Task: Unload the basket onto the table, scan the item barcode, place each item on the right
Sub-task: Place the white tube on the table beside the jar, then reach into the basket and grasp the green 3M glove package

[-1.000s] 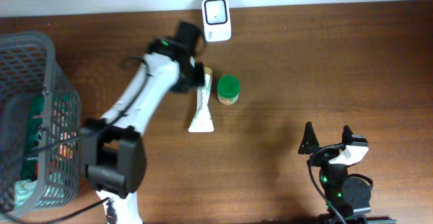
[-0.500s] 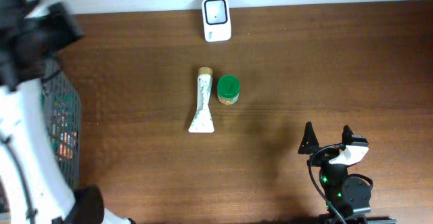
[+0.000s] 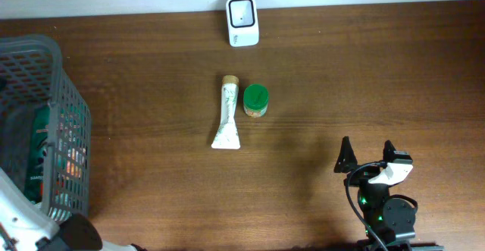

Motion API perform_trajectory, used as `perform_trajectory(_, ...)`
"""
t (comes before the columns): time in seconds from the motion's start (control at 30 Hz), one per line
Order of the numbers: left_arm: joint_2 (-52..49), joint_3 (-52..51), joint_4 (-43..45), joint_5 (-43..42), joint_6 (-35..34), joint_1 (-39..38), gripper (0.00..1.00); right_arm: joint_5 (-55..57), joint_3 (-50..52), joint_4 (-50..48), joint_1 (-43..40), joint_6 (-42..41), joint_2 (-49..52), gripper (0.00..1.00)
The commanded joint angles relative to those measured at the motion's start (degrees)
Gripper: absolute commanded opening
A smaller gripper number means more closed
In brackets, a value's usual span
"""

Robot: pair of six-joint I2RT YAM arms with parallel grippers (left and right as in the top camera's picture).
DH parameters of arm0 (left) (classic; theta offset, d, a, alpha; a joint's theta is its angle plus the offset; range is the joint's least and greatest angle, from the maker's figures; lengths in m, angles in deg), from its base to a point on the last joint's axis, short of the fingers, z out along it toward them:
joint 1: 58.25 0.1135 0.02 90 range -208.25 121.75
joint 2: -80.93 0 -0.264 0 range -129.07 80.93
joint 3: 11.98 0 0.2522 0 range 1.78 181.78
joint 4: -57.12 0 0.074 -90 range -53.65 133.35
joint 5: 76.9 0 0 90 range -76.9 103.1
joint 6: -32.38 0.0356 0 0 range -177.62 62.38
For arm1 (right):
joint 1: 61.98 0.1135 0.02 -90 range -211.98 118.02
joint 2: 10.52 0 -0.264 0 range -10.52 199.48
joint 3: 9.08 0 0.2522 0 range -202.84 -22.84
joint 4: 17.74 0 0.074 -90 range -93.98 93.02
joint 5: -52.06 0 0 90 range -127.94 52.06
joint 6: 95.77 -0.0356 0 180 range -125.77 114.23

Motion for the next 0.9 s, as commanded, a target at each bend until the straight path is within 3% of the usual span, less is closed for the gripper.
perform_trajectory(0.0, -0.4, -7.3, 2.7, -0.4, 0.0, 3.1, 0.62, -0.1, 0.3, 0.5, 0.3, 0.4, -0.4, 0.98)
perform_trajectory(0.27, -0.5, -24.5, 10.4, -0.7, 1.3, 4.0, 0.71, -0.1, 0.3, 0.5, 0.3, 0.4, -0.4, 0.98)
perform_trajectory(0.53, -0.5, -43.5, 30.5, -4.3, 15.8, 4.0, 0.81, -0.1, 0.3, 0.5, 0.3, 0.4, -0.4, 0.98)
perform_trajectory(0.63, -1.0, -46.4, 35.1, -4.3, 20.0, 4.0, 0.82, -0.1, 0.3, 0.5, 0.3, 0.4, -0.4, 0.98)
perform_trajectory(0.87, -4.9, -46.4, 36.6, -4.5, 25.3, 4.0, 0.86, -0.1, 0.3, 0.5, 0.3, 0.4, -0.4, 0.98)
